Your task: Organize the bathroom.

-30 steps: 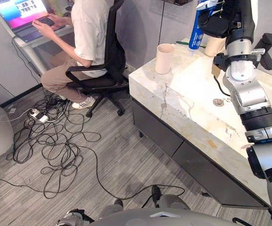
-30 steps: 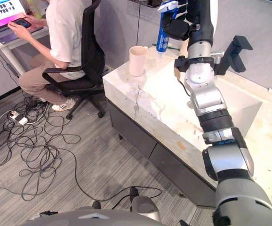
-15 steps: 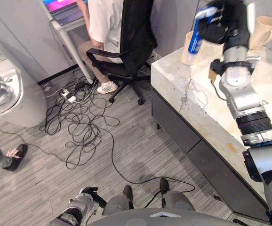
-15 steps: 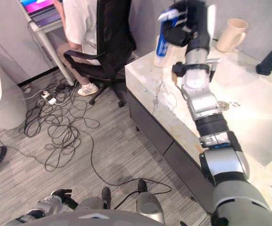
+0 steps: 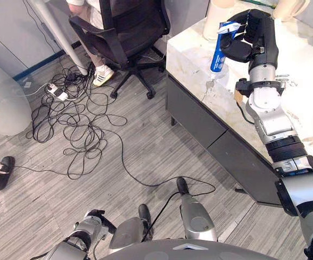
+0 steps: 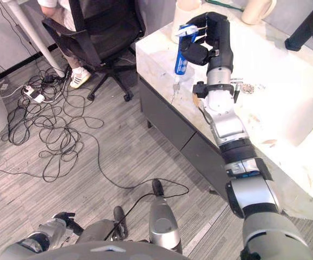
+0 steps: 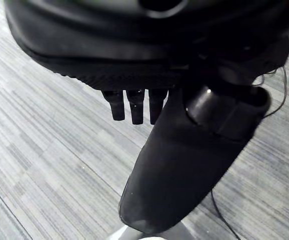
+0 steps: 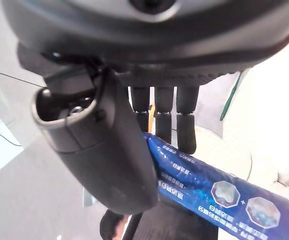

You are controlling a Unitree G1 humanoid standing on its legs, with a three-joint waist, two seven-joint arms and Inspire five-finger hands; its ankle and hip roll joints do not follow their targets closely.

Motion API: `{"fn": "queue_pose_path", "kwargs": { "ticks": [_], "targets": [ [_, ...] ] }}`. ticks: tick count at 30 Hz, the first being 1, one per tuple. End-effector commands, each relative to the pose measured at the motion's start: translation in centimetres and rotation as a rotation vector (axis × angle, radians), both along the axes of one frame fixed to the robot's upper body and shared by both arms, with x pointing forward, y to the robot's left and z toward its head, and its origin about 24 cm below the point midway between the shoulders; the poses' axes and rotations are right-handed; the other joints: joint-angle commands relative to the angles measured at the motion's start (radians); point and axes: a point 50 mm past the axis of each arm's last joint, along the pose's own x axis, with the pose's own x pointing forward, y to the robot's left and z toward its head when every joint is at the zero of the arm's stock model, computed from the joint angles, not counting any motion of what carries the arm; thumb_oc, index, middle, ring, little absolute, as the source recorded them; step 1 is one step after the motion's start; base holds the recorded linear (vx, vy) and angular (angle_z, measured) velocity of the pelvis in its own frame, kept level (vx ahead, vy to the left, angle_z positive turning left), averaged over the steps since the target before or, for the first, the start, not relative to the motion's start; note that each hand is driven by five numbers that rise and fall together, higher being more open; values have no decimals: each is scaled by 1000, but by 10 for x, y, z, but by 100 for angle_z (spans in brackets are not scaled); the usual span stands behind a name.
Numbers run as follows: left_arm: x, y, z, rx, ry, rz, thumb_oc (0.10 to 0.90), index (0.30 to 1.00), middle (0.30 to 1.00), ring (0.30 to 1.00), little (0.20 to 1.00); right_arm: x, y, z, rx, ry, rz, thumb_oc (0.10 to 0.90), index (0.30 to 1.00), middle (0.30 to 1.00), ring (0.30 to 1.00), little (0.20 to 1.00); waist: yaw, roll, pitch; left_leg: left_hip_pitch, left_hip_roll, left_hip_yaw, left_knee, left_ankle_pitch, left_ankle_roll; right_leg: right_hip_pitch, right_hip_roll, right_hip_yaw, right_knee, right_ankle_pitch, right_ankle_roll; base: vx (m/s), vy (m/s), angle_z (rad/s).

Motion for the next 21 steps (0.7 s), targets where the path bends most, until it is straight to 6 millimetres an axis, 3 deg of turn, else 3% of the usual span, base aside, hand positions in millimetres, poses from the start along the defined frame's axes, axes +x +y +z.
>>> {"fn": "queue_pose_path", "kwargs": {
  "ticks": [1,4,5,7,9,10,13,14,17,21],
  "targets": [
    [-17,20,0,63,40,8,800,900,900,900,900,-36,2,92,40,-443,87,400,300,300,300,300,16,-3,-116,-6,57,-17,66,-40,19,2,57,17,93,-61,-20,16,-52,-4],
    [-13,20,1,70,32,-2,800,900,900,900,900,-35,-2,92,47,-435,80,400,300,300,300,300,17,-12,-120,-16,74,-8,124,-63,14,7,60,4,120,-82,-33,75,-109,0],
    [-16,20,0,69,40,4,800,900,900,900,900,-32,-1,92,58,-423,88,400,300,300,300,300,16,-15,-128,-21,88,-9,218,-64,4,6,66,-3,140,-97,-50,180,-136,5],
    [-18,21,0,62,46,23,800,900,900,900,900,-30,2,93,65,-404,105,400,300,300,300,300,22,-22,-138,-74,105,-57,407,30,-32,4,83,-25,154,-93,-86,140,-147,-3],
    [-16,19,0,51,49,13,800,900,900,900,900,-32,0,90,50,-406,97,400,300,300,300,300,30,-35,-127,-207,118,-88,616,84,-21,19,92,-33,155,-83,-117,95,-126,1],
    [-14,17,0,46,52,3,800,900,900,900,900,-32,1,87,47,-408,88,400,300,300,300,300,33,-36,-123,-250,121,-98,624,78,-13,28,100,-28,154,-84,-123,110,-31,18],
    [-7,12,1,41,41,-18,800,900,900,900,900,-29,7,81,66,-424,89,400,300,300,300,300,46,-30,-104,-257,100,-101,419,64,5,46,117,-12,157,-108,-110,97,84,-9],
    [3,12,4,36,22,-8,800,900,900,900,900,-26,24,84,78,-448,108,400,300,300,300,300,65,-20,-86,-221,88,-150,142,110,-1,51,131,14,154,-121,-91,60,148,-39],
    [7,11,6,51,11,-22,800,900,900,900,900,-27,28,84,85,-462,97,400,300,300,300,300,94,-20,-56,-260,93,-184,169,141,-24,50,120,15,178,-149,-84,43,88,-34],
    [-10,13,1,76,17,-6,800,900,900,900,900,-30,20,84,103,-458,84,400,300,300,300,300,103,-15,-57,-234,91,-154,140,90,-20,54,77,-23,180,-154,-72,100,82,-32]
  ]
}}
